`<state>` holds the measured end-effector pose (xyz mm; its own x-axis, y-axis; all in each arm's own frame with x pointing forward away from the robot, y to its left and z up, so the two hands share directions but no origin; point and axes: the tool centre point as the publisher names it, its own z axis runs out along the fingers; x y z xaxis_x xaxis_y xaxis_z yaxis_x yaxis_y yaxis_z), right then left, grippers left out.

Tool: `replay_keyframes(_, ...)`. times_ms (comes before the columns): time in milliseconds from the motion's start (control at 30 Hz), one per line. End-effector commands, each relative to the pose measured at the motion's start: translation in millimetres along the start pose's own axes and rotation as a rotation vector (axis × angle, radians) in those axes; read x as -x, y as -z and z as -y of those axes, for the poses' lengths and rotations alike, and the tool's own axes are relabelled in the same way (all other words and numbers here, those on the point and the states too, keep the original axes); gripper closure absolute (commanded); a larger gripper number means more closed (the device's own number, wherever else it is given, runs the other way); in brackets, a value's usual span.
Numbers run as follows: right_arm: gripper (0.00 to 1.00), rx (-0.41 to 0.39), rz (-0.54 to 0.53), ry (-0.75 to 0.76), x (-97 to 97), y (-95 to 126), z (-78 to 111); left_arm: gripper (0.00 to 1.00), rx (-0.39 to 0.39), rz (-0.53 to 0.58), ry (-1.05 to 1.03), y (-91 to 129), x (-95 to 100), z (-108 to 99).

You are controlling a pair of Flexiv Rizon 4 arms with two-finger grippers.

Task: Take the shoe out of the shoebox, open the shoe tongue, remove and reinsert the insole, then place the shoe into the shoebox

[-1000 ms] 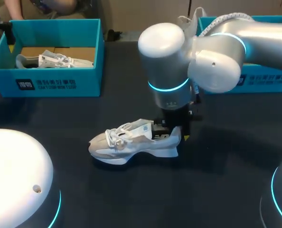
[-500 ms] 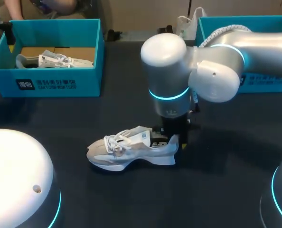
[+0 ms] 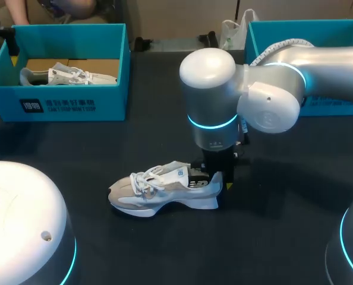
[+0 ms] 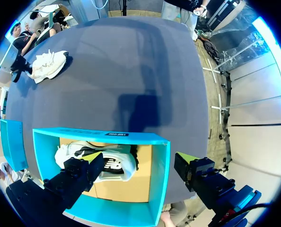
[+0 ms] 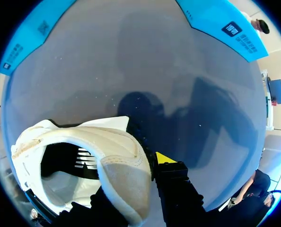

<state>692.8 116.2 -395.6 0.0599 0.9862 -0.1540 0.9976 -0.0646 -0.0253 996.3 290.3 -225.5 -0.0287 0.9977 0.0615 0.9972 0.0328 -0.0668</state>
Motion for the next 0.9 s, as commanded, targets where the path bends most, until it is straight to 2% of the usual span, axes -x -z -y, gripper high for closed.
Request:
replay_keyframes(33,0.58,-0.002,-0.008,0.001,-1.1,-4.5,-0.2,0.0,0.002,-0.001,-0.001,0.3,-0.4,0.7)
replay_keyframes(67,0.27,-0.003,-0.01,0.001,-0.8,-3.5,-0.1,0.0,0.002,-0.001,-0.001,0.3,-0.4,0.7)
replay_keyframes(100,0.03,-0.004,-0.011,0.002,-1.1,-1.3,0.4,0.0,0.002,-0.001,-0.001,0.3,-0.4,0.7)
replay_keyframes(133,0.0,-0.006,-0.015,0.002,-1.4,1.7,1.1,0.0,0.002,-0.001,-0.001,0.3,-0.4,0.7)
replay_keyframes(333,0.0,-0.056,-0.079,0.022,-0.2,27.9,6.8,0.0,0.002,-0.001,-0.001,0.3,-0.4,0.7)
replay_keyframes(467,0.0,-0.059,-0.069,0.048,5.3,57.1,8.4,0.0,0.002,-0.001,-0.001,0.3,-0.4,0.7)
replay_keyframes(667,0.0,0.062,-0.224,0.126,23.7,104.0,11.8,0.0,0.002,-0.001,-0.001,0.3,-0.4,0.7)
replay_keyframes(800,0.0,0.143,-0.385,0.273,36.6,119.6,13.3,0.0,0.002,-0.001,-0.001,0.3,-0.4,0.7)
replay_keyframes(833,0.0,0.169,-0.428,0.347,39.2,122.7,14.0,0.0,0.002,-0.001,-0.001,0.3,-0.4,0.7)
replay_keyframes(900,0.0,0.287,-0.515,0.661,41.3,129.0,23.9,0.0,0.002,-0.001,-0.001,0.3,-0.4,0.7)
